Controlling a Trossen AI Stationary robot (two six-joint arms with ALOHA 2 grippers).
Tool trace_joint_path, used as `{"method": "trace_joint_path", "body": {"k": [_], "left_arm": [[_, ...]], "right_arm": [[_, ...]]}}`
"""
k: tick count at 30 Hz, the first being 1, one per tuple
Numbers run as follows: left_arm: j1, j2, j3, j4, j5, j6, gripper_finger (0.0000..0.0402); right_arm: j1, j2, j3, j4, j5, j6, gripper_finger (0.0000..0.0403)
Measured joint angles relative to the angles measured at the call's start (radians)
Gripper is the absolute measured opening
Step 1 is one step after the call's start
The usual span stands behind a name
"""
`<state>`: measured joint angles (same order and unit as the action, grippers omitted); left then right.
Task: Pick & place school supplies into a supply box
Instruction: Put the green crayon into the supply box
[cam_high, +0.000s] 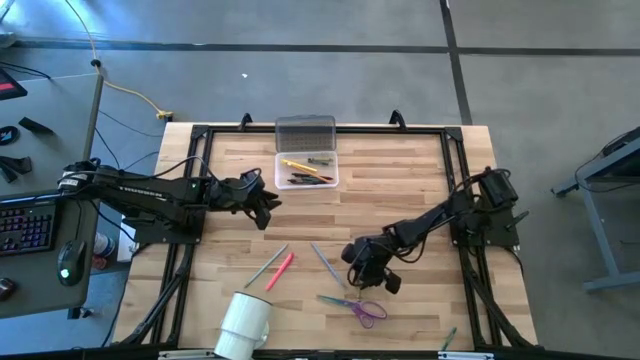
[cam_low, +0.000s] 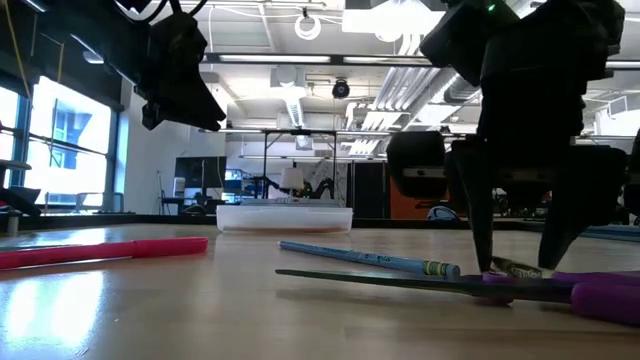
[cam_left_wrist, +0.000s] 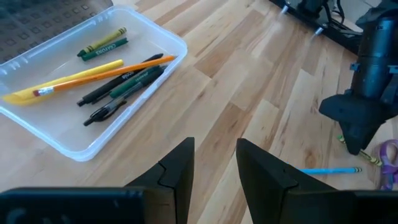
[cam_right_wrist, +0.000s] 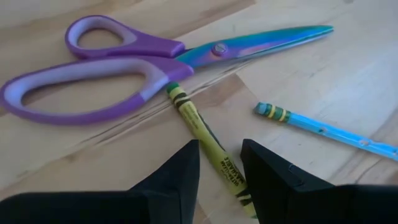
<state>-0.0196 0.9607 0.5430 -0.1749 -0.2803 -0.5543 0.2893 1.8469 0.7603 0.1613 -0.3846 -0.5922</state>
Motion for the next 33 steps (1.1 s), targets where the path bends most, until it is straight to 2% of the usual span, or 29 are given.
{"method": "trace_joint_path", "body": {"k": [4, 8, 13, 15, 20, 24, 33], "left_arm": [[0.000, 0.000, 0.000, 0.000, 0.000, 0.000, 0.0156], [0.000, 0.000, 0.000, -0.001, -0.001, 0.004, 0.0156], [0.000, 0.000, 0.000, -0.002, -0.001, 0.007, 0.0156], [0.000, 0.000, 0.000, -0.003, -0.001, 0.007, 0.0156], [0.000, 0.000, 0.000, -0.003, -0.001, 0.007, 0.0156], [0.000, 0.000, 0.000, -0.006, -0.001, 0.007, 0.0156], [0.000, 0.000, 0.000, -0.008, -0.001, 0.007, 0.0156]], "right_arm": [[-0.021, 0.008, 0.001, -0.022, -0.004, 0.004, 0.0101], [-0.035, 0.010, 0.001, -0.013, -0.035, -0.010, 0.0059], [-0.034, 0.010, 0.000, -0.015, -0.007, -0.013, 0.0009], [-0.034, 0.011, -0.001, -0.004, -0.009, -0.010, 0.0010], [-0.035, 0.013, -0.005, 0.067, -0.032, 0.083, 0.0044], [-0.032, 0.017, -0.005, 0.084, -0.029, 0.095, 0.0063], [-0.034, 0.111, -0.002, 0.170, -0.063, 0.098, 0.0066]]}}
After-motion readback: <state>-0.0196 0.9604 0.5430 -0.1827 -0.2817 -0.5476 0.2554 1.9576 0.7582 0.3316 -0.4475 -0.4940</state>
